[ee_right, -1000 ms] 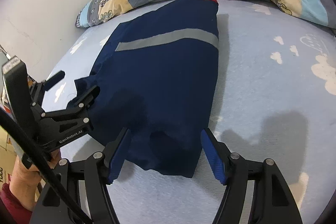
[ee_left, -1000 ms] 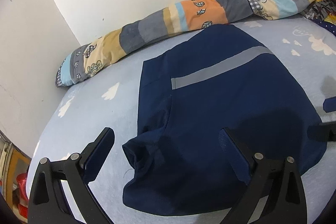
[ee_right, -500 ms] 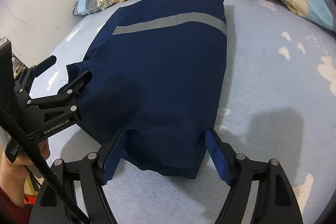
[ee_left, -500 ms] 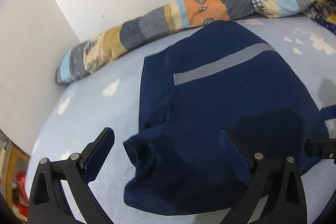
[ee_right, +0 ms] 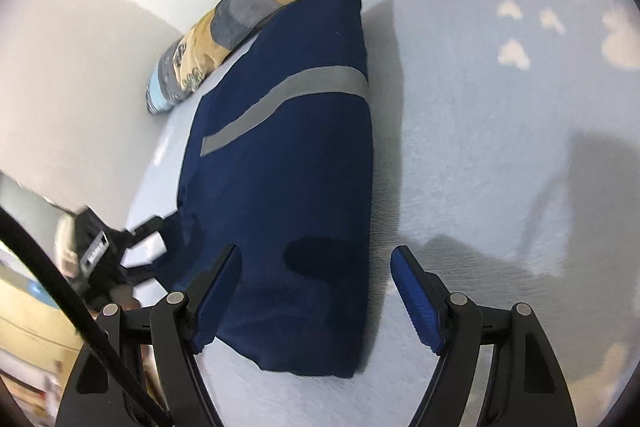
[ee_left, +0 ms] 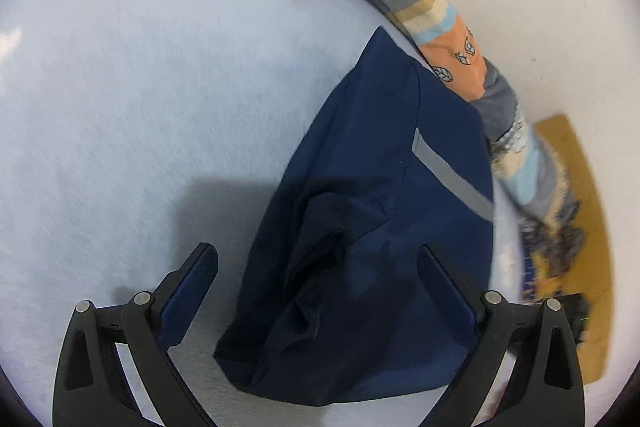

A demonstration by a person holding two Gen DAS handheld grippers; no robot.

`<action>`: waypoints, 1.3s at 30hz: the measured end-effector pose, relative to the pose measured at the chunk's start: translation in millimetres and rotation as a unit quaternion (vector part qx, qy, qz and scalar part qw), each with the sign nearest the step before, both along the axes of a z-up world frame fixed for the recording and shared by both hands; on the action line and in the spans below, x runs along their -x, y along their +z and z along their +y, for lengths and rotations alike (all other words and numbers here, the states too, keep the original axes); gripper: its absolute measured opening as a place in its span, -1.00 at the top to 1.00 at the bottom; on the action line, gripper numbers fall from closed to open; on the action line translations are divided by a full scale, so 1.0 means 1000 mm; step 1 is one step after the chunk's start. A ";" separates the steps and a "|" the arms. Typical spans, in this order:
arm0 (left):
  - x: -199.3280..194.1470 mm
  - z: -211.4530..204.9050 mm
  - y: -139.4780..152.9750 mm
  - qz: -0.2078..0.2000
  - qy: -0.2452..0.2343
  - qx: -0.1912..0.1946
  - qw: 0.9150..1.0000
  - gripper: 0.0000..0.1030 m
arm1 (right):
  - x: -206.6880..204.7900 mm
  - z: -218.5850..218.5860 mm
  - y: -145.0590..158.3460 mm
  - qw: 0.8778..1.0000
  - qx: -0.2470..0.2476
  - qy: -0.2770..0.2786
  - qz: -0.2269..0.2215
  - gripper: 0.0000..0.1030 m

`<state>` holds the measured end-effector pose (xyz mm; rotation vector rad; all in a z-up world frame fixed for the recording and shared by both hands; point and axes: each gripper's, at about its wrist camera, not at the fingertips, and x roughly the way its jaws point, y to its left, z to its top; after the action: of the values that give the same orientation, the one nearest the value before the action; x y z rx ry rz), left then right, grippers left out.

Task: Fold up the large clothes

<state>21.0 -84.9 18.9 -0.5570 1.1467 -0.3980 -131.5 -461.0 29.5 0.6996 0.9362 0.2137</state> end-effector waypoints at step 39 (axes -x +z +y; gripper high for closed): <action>0.011 -0.111 0.052 -0.071 -0.129 -0.027 0.989 -0.03 | -0.012 0.050 0.060 0.981 0.145 0.098 -0.085 0.03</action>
<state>10.4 -195.5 71.4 -0.3277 1.0917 -0.6167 -120.0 -410.8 90.0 0.3145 0.8502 0.2997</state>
